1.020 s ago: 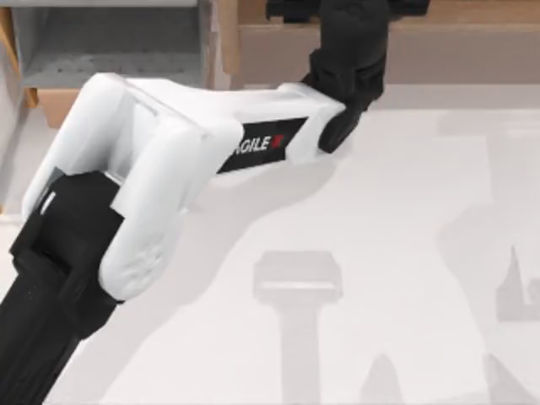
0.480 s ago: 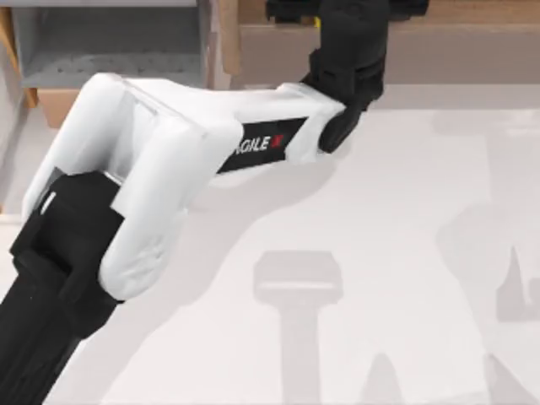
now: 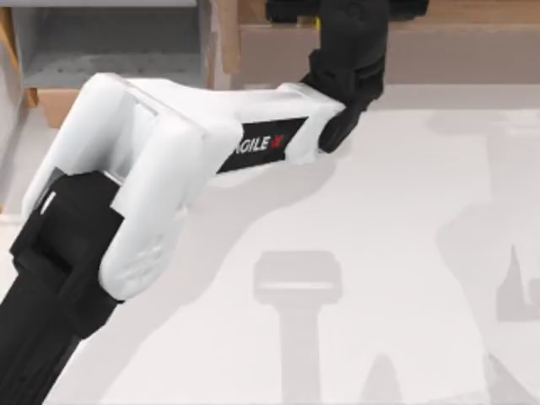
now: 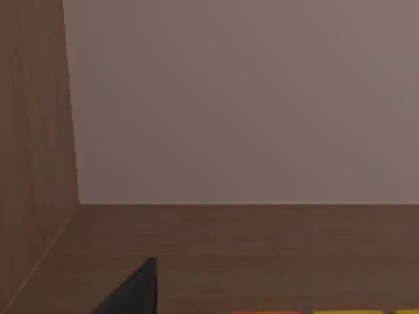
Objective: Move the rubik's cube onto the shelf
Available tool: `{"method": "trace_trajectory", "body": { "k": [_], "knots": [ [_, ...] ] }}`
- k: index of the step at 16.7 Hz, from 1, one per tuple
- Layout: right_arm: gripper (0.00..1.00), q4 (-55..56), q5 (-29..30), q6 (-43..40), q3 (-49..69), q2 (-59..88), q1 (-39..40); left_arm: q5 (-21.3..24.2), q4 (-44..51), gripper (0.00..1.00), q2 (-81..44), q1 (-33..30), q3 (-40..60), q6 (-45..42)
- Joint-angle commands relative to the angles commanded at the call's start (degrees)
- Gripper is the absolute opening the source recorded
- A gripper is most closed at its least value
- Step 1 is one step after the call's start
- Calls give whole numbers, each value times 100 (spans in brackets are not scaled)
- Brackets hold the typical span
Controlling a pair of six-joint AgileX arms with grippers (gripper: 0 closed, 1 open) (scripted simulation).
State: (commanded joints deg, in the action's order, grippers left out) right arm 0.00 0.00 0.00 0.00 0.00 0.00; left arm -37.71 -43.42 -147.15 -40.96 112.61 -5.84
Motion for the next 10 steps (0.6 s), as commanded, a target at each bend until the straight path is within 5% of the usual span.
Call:
{"method": "trace_trajectory", "body": {
  "k": [5, 10],
  "knots": [
    [100, 0, 0, 0, 0, 0, 0, 488, -282, 100, 616, -351, -358, -785],
    [100, 0, 0, 0, 0, 0, 0, 1688, -1091, 100, 2082, -116, -1211, -2434]
  ]
}}
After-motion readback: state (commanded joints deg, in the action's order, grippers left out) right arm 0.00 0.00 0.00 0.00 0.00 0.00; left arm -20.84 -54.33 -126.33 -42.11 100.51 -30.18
